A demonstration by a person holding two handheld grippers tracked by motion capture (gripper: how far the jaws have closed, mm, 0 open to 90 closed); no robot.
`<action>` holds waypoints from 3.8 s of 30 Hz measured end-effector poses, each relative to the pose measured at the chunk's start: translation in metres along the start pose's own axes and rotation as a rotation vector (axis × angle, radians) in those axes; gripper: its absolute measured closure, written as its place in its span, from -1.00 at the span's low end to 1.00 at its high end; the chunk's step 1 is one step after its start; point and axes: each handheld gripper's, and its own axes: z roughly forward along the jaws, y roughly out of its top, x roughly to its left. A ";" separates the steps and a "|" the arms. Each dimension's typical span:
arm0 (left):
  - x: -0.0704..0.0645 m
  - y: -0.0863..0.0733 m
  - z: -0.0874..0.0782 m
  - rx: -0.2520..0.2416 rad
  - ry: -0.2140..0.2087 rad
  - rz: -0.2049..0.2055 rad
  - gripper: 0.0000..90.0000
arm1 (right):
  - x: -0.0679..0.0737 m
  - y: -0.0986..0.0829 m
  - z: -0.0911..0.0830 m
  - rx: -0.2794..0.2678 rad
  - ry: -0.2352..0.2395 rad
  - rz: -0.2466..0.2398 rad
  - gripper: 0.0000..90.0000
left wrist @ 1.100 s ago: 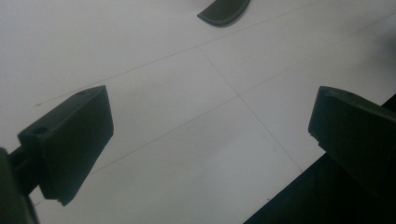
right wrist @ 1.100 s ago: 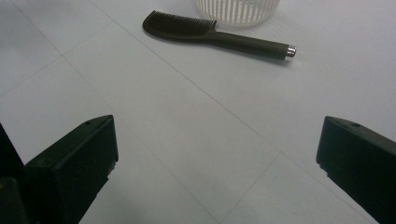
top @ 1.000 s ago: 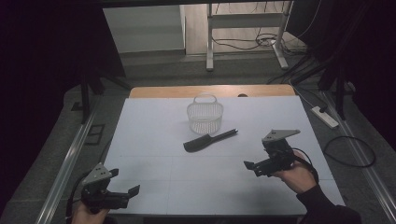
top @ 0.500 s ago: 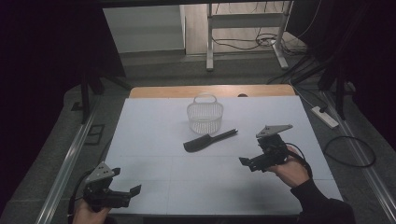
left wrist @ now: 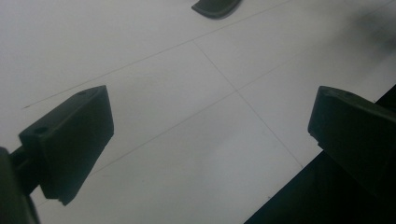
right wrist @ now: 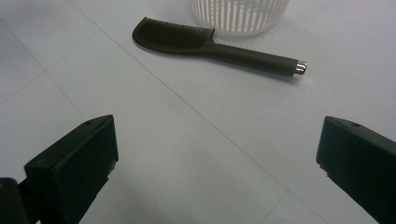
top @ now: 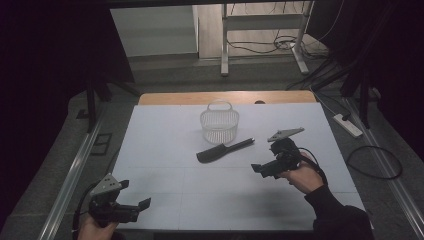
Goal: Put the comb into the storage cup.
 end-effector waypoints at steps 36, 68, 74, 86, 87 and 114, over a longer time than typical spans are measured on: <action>0.001 -0.001 0.000 -0.008 -0.011 -0.006 -0.97 | 0.000 0.031 0.049 0.113 -0.005 -0.002 -1.00; 0.001 -0.001 -0.001 -0.012 -0.017 -0.003 -0.96 | 0.002 0.062 0.095 0.191 -0.032 -0.068 -1.00; 0.001 -0.001 -0.001 -0.011 -0.018 0.002 -0.96 | -0.001 0.064 0.104 0.203 -0.043 -0.056 -1.00; 0.001 -0.001 -0.001 -0.011 -0.021 0.004 -0.95 | -0.006 0.068 0.119 0.219 -0.038 -0.038 -0.93; 0.001 -0.001 -0.001 -0.011 -0.021 0.004 -0.95 | -0.006 0.068 0.120 0.219 -0.035 -0.040 -0.90; 0.001 -0.001 -0.001 -0.016 -0.029 0.005 -0.95 | -0.031 0.078 0.127 0.215 -0.044 -0.002 0.99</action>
